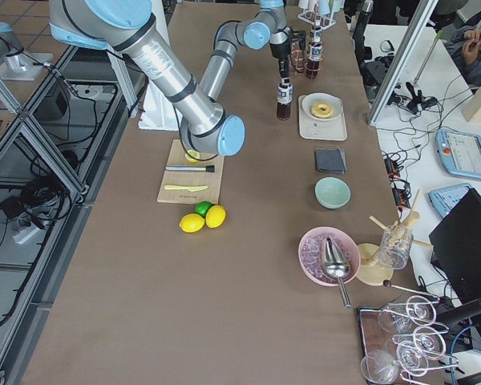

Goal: Place tea on tray
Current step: 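Lift and carry the tea bottle with the right gripper onto the tray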

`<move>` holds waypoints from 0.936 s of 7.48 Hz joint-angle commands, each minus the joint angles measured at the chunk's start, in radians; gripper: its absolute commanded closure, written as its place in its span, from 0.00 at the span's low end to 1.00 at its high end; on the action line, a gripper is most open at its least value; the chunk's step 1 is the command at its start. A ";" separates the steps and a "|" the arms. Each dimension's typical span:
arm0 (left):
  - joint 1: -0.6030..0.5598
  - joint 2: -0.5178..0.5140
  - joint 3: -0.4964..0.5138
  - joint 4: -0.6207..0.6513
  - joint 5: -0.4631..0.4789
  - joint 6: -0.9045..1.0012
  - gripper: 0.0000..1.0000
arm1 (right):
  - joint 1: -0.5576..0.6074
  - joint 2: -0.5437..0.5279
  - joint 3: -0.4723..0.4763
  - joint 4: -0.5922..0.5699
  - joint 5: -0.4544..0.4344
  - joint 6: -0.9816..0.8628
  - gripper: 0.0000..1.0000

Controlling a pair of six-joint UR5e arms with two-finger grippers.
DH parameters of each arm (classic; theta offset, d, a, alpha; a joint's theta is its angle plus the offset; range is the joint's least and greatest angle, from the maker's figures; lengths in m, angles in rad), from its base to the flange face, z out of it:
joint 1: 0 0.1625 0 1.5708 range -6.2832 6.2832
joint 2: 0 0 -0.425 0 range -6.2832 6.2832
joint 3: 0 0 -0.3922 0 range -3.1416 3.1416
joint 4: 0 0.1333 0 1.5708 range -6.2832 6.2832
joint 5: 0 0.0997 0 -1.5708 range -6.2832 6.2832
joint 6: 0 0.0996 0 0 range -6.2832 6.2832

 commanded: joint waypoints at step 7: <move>-0.075 0.115 0.001 -0.127 -0.087 0.001 0.04 | 0.216 0.162 -0.577 0.333 0.145 -0.221 1.00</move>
